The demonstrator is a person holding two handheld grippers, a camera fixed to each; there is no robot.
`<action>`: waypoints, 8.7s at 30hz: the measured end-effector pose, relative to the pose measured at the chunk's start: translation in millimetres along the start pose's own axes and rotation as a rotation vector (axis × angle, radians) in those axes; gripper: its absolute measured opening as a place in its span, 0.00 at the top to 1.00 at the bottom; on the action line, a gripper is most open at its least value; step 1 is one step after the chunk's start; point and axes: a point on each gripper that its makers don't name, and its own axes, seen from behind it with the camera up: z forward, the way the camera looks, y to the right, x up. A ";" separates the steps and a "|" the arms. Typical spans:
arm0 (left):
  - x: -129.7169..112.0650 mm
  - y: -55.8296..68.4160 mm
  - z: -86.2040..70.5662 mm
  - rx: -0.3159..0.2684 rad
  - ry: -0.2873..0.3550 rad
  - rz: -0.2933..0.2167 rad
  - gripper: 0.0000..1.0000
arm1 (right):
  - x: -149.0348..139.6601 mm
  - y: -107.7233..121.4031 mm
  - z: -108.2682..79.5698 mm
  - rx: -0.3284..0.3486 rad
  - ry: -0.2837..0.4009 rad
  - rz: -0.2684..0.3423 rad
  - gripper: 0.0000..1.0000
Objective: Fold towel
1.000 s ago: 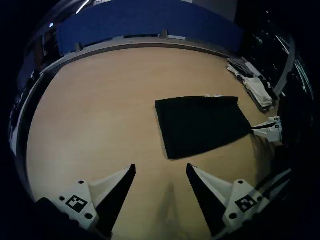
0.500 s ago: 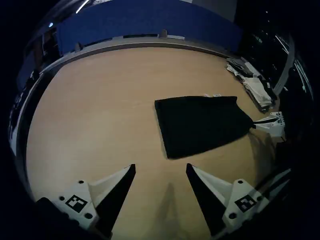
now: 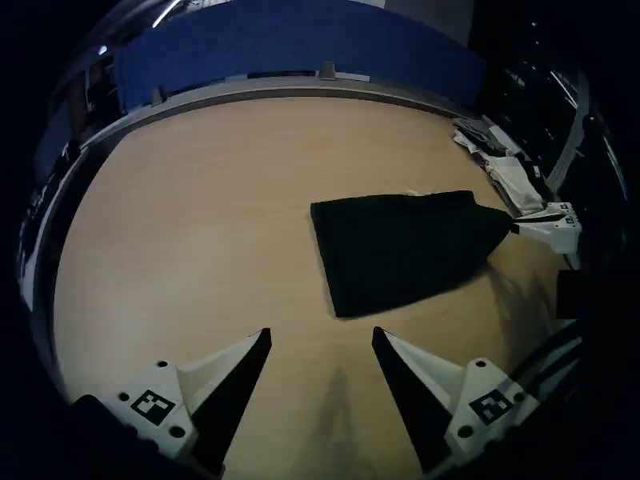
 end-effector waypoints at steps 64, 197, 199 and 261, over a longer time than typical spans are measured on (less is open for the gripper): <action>-3.5 -20.0 -9.4 0.036 0.048 -0.109 0.06 | 68.1 -202.6 101.2 0.380 0.008 -0.312 0.97; 9.3 -6.9 -13.1 0.020 0.072 -0.100 0.06 | -26.8 -127.8 86.0 0.162 -0.102 -0.110 0.96; 9.4 -7.2 -13.2 0.020 0.073 -0.100 0.06 | -26.2 -128.4 85.1 0.167 -0.100 -0.101 0.97; 33.1 -3.6 -41.0 -0.010 0.145 -0.102 0.07 | 151.6 -90.8 -37.7 0.081 0.272 -0.231 0.98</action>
